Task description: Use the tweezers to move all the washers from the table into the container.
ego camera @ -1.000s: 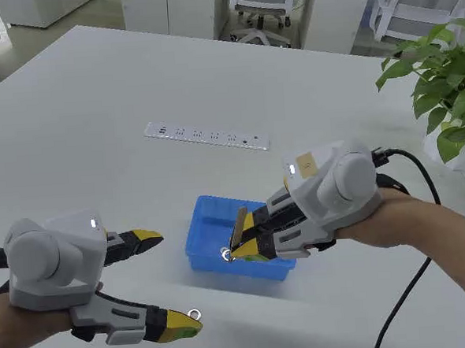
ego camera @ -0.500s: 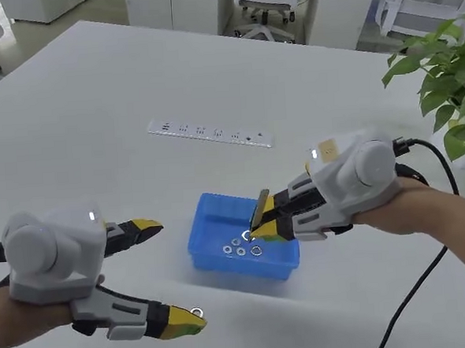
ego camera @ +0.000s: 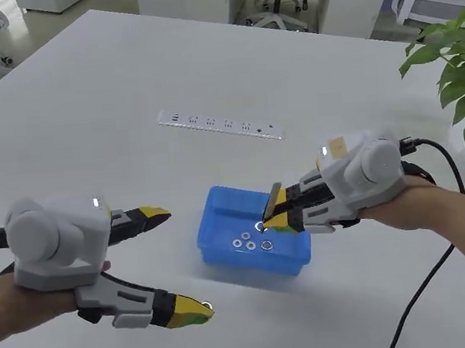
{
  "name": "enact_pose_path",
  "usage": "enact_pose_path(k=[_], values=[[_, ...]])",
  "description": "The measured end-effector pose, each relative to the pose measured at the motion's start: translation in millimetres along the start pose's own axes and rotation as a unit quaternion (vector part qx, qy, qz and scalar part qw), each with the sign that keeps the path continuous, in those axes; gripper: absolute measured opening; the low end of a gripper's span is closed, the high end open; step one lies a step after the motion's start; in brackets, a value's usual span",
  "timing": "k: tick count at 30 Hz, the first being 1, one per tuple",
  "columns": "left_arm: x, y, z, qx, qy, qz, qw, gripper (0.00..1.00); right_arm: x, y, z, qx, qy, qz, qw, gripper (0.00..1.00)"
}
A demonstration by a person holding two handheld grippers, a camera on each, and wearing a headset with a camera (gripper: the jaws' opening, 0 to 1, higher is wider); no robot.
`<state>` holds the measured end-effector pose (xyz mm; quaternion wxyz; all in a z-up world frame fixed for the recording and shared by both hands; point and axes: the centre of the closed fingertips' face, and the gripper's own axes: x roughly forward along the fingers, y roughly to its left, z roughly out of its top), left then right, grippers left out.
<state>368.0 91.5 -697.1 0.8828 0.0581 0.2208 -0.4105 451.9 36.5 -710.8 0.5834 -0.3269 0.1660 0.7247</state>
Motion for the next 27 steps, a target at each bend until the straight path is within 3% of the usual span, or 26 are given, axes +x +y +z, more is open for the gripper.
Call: enact_pose_path(k=[19, 27], values=[[8.1, 5.9, 5.0, 0.001, 0.004, -0.005, 1.0, 0.99, 20.1, -14.9, -29.0, 0.027, 0.003, -0.007, 0.9996, 0.08], [17.4, 5.1, 18.2, 0.005, 0.003, -0.009, 0.9999, 0.94, 29.1, -14.5, -37.3, 0.032, 0.004, -0.002, 0.9995, 0.09]])
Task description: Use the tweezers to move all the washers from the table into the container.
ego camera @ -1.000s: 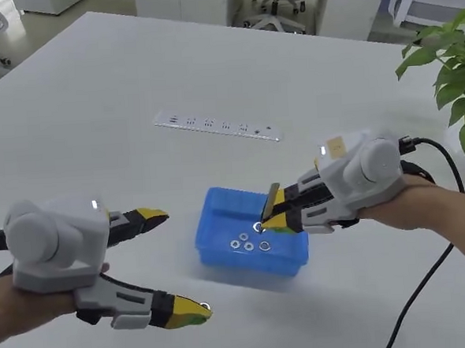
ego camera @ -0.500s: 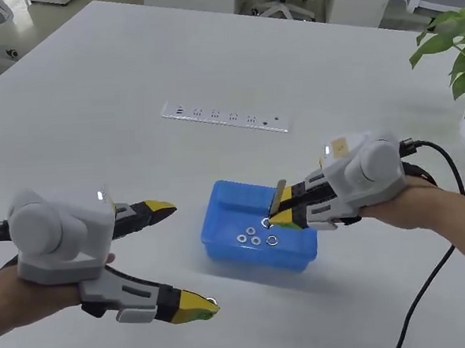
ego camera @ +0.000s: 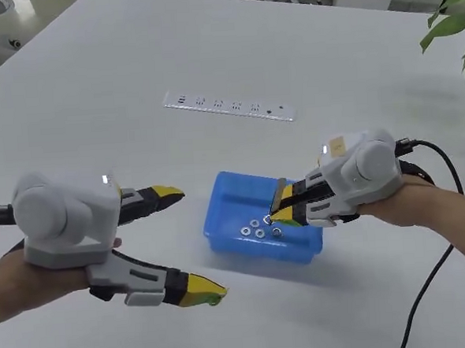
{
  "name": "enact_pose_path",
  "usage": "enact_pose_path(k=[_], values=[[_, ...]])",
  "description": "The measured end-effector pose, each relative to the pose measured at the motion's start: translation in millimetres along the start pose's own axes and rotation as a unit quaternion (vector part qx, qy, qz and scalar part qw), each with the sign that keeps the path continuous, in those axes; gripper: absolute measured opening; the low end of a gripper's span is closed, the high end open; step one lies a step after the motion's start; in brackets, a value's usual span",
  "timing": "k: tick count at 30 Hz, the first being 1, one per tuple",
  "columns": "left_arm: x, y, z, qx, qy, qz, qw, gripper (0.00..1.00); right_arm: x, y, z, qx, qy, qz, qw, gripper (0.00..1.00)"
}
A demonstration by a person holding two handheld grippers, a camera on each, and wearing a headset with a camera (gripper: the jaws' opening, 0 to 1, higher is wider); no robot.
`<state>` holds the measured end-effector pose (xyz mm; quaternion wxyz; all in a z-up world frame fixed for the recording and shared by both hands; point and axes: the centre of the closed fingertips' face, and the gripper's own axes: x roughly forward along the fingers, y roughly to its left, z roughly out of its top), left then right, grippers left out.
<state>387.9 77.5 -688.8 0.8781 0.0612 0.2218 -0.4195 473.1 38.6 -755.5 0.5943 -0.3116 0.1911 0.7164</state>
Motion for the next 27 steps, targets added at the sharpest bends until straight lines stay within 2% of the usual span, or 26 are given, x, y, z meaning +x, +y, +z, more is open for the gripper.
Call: enact_pose_path(k=[5, 10, 15, 21, 27], values=[[6.6, 2.3, 11.6, 0.011, -0.009, -0.009, 0.9999, 0.87, 3.8, -0.6, -2.8, 0.0, 0.001, 0.001, 1.0, 0.09], [16.5, 4.0, 22.3, 0.022, -0.01, -0.024, 0.9994, 0.72, 8.3, 0.6, -5.3, 0.003, 0.003, 0.006, 1.0, 0.09], [29.9, 5.2, 28.8, 0.047, 0.001, -0.037, 0.9982, 0.59, 10.6, 1.8, -8.1, 0.003, 0.005, 0.009, 0.9999, 0.09], [43.4, 14.1, 34.9, 0.071, 0.009, -0.039, 0.9967, 0.38, 9.9, 0.1, -9.2, 0.002, 0.007, 0.008, 0.9999, 0.09], [56.2, 21.5, 41.1, 0.092, 0.015, -0.045, 0.9946, 0.29, 10.0, 0.2, -9.3, 0.001, 0.008, 0.008, 0.9999, 0.09]])
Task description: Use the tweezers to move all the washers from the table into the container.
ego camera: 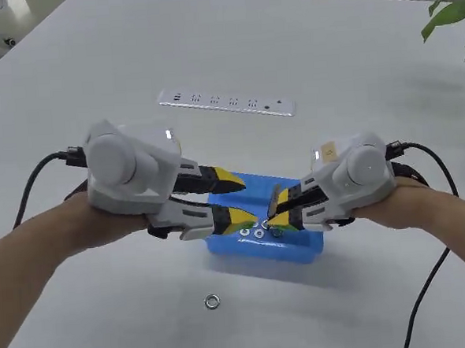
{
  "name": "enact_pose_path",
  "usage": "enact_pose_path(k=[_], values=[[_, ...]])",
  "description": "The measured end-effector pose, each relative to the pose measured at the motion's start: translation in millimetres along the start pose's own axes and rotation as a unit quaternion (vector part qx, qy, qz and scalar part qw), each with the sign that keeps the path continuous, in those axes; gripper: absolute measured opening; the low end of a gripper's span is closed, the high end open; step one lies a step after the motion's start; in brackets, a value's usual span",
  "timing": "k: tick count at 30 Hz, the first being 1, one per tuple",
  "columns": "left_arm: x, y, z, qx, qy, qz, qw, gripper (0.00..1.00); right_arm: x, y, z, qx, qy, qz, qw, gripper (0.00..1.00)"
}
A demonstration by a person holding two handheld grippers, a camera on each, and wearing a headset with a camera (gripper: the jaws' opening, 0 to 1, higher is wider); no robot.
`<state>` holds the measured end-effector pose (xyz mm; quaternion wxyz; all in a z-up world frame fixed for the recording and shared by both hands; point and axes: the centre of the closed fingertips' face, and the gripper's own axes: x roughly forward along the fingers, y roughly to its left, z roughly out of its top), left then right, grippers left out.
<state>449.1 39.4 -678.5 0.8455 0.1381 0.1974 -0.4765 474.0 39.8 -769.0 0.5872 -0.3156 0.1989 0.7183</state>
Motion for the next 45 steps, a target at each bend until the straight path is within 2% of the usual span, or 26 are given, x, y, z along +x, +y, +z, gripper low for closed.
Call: enact_pose_path(k=[7, 20, 27, 37, 45], values=[[14.5, 8.2, 3.6, 0.019, 0.005, -0.008, 0.9998, 0.21, 0.1, 0.1, -0.5, -0.003, 0.002, 0.0, 1.0, 0.09], [35.6, 12.5, -0.1, 0.045, 0.019, -0.019, 0.9986, 0.13, 0.9, 1.0, 0.3, -0.019, 0.008, 0.005, 0.9998, 0.09], [37.8, 11.9, 1.3, 0.051, 0.025, -0.021, 0.9982, 0.06, 1.7, 1.2, 1.1, -0.027, 0.011, 0.006, 0.9996, 0.09], [39.2, 5.8, 3.9, 0.053, 0.024, -0.029, 0.9979, 0.06, 1.1, 1.1, -0.1, -0.032, 0.014, 0.004, 0.9994, 0.11], [38.3, 5.2, 4.3, 0.051, 0.027, -0.032, 0.9978, 0.05, -1.4, 0.4, -2.0, -0.031, 0.02, -0.001, 0.9993, 0.16]])
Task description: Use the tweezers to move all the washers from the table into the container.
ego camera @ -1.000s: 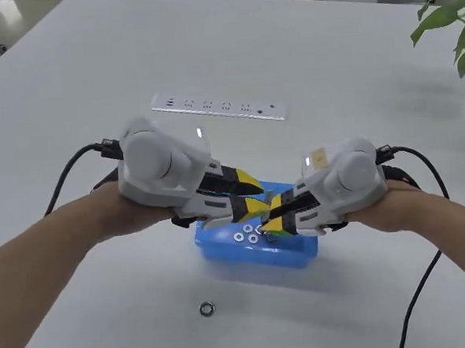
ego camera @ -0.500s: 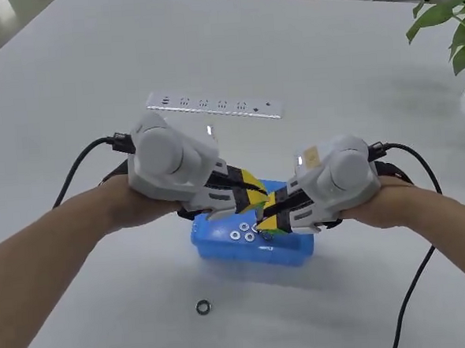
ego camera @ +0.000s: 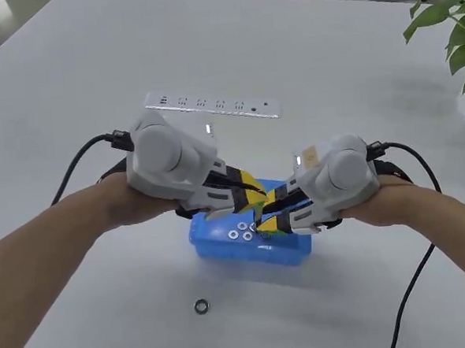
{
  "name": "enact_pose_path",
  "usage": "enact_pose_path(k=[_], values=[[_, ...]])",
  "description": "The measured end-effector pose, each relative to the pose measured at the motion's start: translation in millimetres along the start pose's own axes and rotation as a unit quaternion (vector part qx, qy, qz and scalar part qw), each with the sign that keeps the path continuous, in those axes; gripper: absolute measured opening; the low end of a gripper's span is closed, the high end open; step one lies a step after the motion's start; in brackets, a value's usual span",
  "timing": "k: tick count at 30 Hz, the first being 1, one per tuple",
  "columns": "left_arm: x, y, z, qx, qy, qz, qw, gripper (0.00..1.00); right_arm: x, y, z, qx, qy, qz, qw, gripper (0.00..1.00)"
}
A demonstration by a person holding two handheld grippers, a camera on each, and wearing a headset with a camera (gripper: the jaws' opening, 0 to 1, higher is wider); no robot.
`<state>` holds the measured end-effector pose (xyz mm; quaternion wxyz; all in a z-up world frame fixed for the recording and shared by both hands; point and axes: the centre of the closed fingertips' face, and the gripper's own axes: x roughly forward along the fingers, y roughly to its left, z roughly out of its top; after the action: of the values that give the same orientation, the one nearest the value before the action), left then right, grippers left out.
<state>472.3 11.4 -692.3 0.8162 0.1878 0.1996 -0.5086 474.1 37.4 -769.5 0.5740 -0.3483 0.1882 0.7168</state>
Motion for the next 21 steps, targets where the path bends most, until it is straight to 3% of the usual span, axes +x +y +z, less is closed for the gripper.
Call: enact_pose_path(k=[13, 21], values=[[-6.6, -3.1, 7.5, -0.003, -0.004, -0.003, 1.0, 0.05, -16.9, -3.3, 8.9, 0.013, -0.006, -0.017, 0.9998, 0.24], [-12.0, -2.5, 7.3, -0.007, -0.003, -0.003, 1.0, 0.05, -32.0, -1.1, 13.5, 0.047, -0.015, -0.035, 0.9982, 0.3]])
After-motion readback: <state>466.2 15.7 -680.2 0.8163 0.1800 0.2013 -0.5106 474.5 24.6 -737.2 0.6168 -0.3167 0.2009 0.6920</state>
